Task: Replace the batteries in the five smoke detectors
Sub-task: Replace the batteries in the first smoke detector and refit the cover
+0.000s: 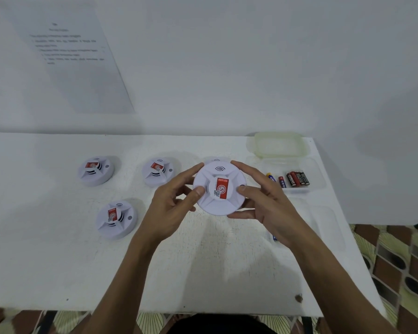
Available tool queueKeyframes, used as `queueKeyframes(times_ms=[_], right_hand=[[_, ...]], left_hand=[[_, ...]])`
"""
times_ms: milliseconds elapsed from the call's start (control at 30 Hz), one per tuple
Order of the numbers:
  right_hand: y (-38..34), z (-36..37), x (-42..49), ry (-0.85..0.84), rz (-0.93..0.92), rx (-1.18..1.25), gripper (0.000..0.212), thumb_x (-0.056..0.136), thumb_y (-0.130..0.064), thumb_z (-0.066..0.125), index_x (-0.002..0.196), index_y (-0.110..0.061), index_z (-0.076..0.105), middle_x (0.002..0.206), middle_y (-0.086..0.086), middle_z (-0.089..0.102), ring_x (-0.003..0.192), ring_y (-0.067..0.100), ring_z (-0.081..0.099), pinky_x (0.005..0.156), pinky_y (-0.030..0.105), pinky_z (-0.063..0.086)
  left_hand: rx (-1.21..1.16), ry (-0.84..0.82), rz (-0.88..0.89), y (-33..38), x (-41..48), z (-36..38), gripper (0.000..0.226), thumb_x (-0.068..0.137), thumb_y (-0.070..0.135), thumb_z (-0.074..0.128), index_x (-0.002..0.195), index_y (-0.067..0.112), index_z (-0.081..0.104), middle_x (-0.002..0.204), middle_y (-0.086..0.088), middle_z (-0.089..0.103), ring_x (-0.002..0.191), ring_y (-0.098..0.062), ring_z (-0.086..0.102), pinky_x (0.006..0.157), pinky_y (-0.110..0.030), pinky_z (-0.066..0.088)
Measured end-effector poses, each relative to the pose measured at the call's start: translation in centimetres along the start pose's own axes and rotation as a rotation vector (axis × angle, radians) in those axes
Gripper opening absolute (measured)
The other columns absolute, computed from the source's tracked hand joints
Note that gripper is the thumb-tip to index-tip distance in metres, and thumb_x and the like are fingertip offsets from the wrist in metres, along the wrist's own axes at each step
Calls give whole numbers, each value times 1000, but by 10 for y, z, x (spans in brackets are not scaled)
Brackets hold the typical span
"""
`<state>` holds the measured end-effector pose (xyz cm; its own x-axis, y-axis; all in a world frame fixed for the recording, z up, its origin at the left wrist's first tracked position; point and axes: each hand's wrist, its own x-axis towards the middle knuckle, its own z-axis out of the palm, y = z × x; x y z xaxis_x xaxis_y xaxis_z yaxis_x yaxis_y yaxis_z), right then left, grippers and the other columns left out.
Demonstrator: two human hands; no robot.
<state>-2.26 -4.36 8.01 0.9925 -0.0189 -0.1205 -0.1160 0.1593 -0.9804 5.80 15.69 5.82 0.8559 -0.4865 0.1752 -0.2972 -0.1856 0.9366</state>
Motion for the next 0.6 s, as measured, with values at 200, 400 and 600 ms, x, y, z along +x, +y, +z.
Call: queueKeyframes(times_ms=[200, 400, 600], right_hand=[[-1, 0, -3, -41, -5, -53, 58, 93, -5, 61, 131, -48, 50, 119, -7, 69, 108, 23, 67, 80, 36, 59], [-5, -1, -7, -125, -32, -275, 90, 81, -2, 76, 137, -56, 31, 127, -22, 59, 110, 15, 64, 87, 32, 57], [-7, -4, -9, -93, -26, -266, 88, 80, -4, 76, 137, -57, 35, 128, -12, 60, 109, 22, 64, 88, 34, 58]], left_hand=[[11, 7, -4, 3, -1, 0, 42, 89, 33, 55, 129, 43, 45, 114, 24, 61, 97, -13, 63, 61, -20, 55], [-1, -70, -11, 6, -5, -2, 59, 82, 42, 68, 133, 49, 39, 117, 28, 58, 97, -11, 62, 64, -26, 58], [52, -147, -3, 5, -9, -1, 96, 67, 35, 83, 143, 46, 25, 125, 34, 48, 106, -7, 56, 69, -22, 56]])
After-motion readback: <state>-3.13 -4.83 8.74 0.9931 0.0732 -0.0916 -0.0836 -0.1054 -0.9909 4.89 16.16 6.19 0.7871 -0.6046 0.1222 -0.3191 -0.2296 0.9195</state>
